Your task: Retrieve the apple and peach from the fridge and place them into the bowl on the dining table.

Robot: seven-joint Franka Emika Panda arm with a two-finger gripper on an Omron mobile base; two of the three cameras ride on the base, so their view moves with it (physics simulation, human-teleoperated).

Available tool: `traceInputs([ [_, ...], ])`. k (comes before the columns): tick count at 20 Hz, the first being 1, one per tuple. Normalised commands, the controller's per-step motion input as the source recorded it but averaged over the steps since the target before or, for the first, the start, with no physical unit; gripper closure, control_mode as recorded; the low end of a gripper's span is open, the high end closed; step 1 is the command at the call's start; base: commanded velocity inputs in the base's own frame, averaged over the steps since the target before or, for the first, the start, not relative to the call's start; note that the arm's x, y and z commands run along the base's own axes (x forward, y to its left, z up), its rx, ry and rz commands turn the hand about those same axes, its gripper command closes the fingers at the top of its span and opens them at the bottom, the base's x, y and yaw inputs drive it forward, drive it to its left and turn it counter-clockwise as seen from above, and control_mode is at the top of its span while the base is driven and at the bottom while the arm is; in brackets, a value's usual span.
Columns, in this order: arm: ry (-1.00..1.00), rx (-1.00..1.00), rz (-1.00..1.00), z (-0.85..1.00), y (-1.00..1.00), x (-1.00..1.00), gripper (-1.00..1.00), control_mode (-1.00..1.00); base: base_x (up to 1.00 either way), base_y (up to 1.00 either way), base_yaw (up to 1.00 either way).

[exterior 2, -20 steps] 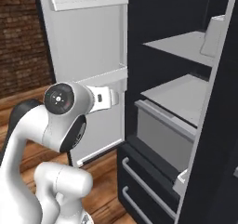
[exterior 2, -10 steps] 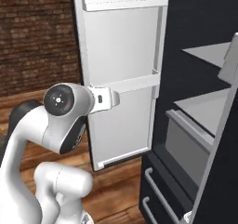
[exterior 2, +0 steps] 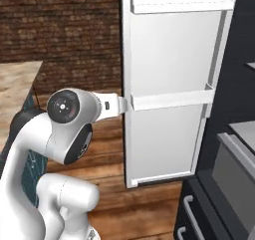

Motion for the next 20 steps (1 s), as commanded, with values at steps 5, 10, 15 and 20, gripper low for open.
traceInputs([
  [5, 0.0, 0.0, 0.0, 0.0, 0.0, 0.0, 1.0, 1.0, 0.0, 0.45, 0.33],
  [10, 0.0, 0.0, 0.0, 0.0, 0.0, 0.0, 1.0, 1.0, 0.16, 0.49, 0.22],
  [15, 0.0, 0.0, 0.0, 0.0, 0.0, 0.0, 1.0, 1.0, 0.56, 0.49, 0.11],
  [20, 0.0, 0.0, 0.0, 0.0, 0.0, 0.0, 1.0, 1.0, 0.86, 0.58, 0.0],
])
